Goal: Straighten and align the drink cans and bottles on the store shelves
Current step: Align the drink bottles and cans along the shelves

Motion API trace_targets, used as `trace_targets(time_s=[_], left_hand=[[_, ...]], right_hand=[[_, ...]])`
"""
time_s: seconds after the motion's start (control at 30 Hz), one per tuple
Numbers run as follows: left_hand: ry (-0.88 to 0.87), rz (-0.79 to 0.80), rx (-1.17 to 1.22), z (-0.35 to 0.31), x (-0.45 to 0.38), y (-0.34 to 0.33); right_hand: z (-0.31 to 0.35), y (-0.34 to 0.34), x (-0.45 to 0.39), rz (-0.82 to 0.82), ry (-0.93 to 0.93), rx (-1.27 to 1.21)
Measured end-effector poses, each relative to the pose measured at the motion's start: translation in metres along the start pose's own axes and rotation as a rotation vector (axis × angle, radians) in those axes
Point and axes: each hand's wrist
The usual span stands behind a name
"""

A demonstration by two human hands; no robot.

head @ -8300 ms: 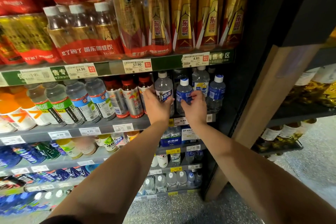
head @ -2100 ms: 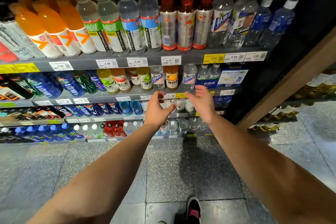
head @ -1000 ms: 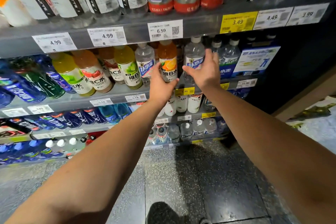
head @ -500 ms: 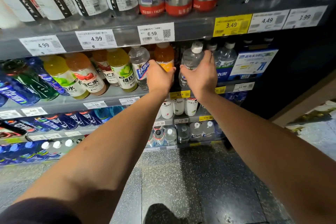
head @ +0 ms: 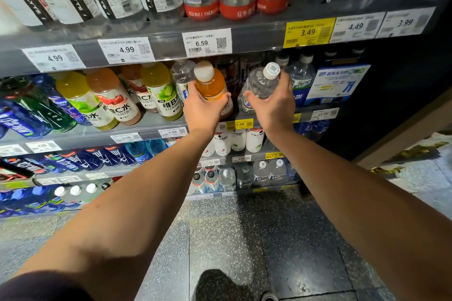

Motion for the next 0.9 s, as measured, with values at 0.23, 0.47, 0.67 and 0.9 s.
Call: trace_targets(time_s=[0.23, 0.47, 0.67, 0.9], left_hand=[[-0.014, -0.046, 0.087, 0.006, 0.008, 0.024], [-0.012, -0.018, 0.072, 0.019, 0.004, 0.054], [-0.044, 0.049, 0.019, 0.018, -0.002, 0.059], [-0.004, -0.003, 0.055, 0.005, 0.005, 0.044]], right_hand=[[0.015, -0.004, 0.004, 0.000, -0.040, -0.018], [0.024, -0.029, -0.001, 0.049, -0.036, 0.031], [0.025, -0.030, -0.015, 0.016, -0.048, 0.141], [0.030, -0.020, -0.018, -0.029, 0.003, 0.301]])
Point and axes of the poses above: each hand's wrist, its own x-axis away from the middle knuckle, its own y-axis out of the back of the hand, z = x × y, and after that the axes turned 8 degrees about y, right-handed
